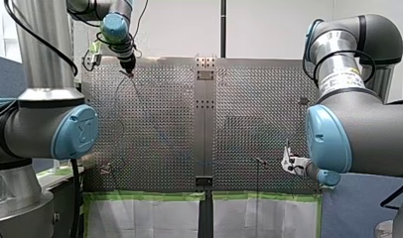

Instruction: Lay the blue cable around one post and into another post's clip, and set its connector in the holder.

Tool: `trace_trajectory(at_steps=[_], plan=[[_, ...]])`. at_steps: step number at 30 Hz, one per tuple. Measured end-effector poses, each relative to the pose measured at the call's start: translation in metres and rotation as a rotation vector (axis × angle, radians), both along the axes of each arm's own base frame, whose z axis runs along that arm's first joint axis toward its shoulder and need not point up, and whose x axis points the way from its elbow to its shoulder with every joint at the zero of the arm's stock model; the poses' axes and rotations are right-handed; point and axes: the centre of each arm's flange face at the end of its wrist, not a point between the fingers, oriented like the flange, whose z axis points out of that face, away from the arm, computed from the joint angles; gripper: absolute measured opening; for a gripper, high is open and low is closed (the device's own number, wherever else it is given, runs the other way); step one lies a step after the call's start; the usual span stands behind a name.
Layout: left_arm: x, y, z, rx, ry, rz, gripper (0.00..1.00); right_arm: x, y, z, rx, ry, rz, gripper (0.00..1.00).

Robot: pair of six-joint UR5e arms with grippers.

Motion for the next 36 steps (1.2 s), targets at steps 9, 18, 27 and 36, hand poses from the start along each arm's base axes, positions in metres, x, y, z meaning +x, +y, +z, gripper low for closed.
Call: trace_trajectory(at_steps=[9, 18, 27, 36], plan=[[0.005, -0.026, -0.061, -0.045, 0.067, 0.005, 1.00, -0.001, 0.000, 0.000, 0.005, 0.006, -0.005, 0.02], [0.012, -0.053, -0.098, -0.087, 0.074, 0.025, 1.00, 0.004, 0.002, -0.001, 0.006, 0.016, -0.001, 0.02], [0.027, -0.087, -0.112, -0.149, 0.021, 0.042, 1.00, 0.008, 0.004, -0.002, 0.005, 0.028, -0.001, 0.02], [0.045, -0.132, -0.113, -0.246, -0.046, -0.012, 1.00, 0.008, 0.004, -0.002, 0.007, 0.029, -0.001, 0.02]])
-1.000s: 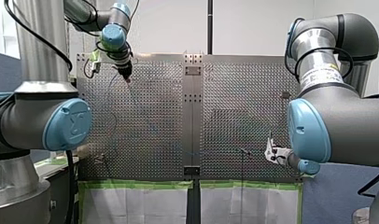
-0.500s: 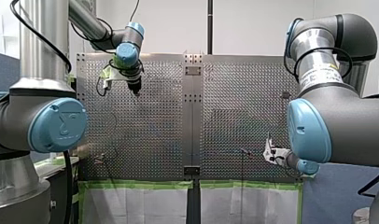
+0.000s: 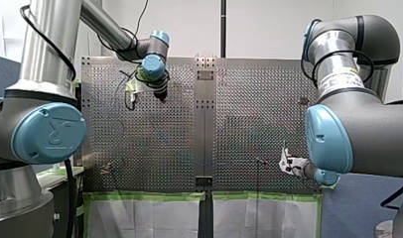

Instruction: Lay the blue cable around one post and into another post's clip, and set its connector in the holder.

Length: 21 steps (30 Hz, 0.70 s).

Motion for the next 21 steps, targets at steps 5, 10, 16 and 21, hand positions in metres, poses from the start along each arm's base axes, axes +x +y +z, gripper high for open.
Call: trace_trajectory(at_steps=[5, 10, 16, 21], plan=[[0.009, -0.030, -0.001, -0.064, -0.038, -0.051, 1.00, 0.000, 0.000, 0.000, 0.002, -0.001, 0.000, 0.02], [0.015, -0.061, -0.001, -0.129, -0.073, -0.103, 1.00, 0.000, 0.000, 0.000, 0.001, -0.002, 0.000, 0.02], [0.020, -0.098, -0.003, -0.206, -0.112, -0.152, 1.00, 0.000, 0.000, 0.000, 0.000, -0.003, 0.000, 0.02], [0.022, -0.135, -0.005, -0.284, -0.147, -0.197, 1.00, 0.000, 0.000, 0.000, -0.001, -0.003, 0.000, 0.02]])
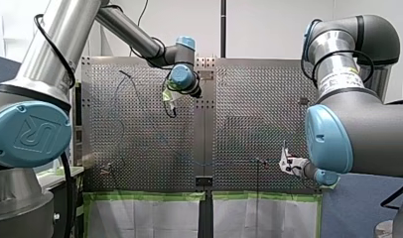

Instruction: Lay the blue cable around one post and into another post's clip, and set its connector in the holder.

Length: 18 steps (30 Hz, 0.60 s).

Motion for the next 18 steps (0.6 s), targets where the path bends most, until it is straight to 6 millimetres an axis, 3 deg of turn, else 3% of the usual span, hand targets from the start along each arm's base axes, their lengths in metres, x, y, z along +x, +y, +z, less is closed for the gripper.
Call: trace_trajectory(at_steps=[14, 18], plan=[[-0.008, -0.091, -0.009, -0.163, -0.075, -0.111, 1.00, -0.002, -0.001, 0.000, 0.002, -0.005, -0.004, 0.02], [-0.016, -0.112, -0.020, -0.176, -0.085, -0.138, 1.00, -0.003, -0.001, 0.000, 0.003, -0.005, -0.005, 0.02]])
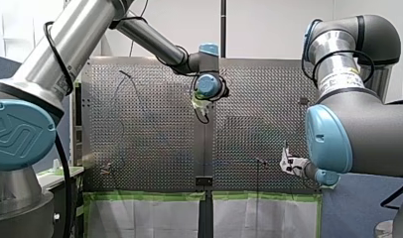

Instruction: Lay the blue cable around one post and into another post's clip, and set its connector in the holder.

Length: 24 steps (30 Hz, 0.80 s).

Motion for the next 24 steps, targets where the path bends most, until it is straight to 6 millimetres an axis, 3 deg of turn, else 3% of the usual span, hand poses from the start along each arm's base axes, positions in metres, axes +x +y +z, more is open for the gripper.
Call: trace_trajectory(at_steps=[14, 24], plan=[[-0.048, -0.069, -0.069, 0.033, -0.022, -0.038, 1.00, 0.000, 0.000, 0.000, 0.000, 0.000, -0.001, 0.02], [-0.101, -0.093, -0.138, 0.236, 0.038, -0.040, 1.00, -0.002, 0.000, 0.000, 0.003, 0.000, -0.005, 0.02]])
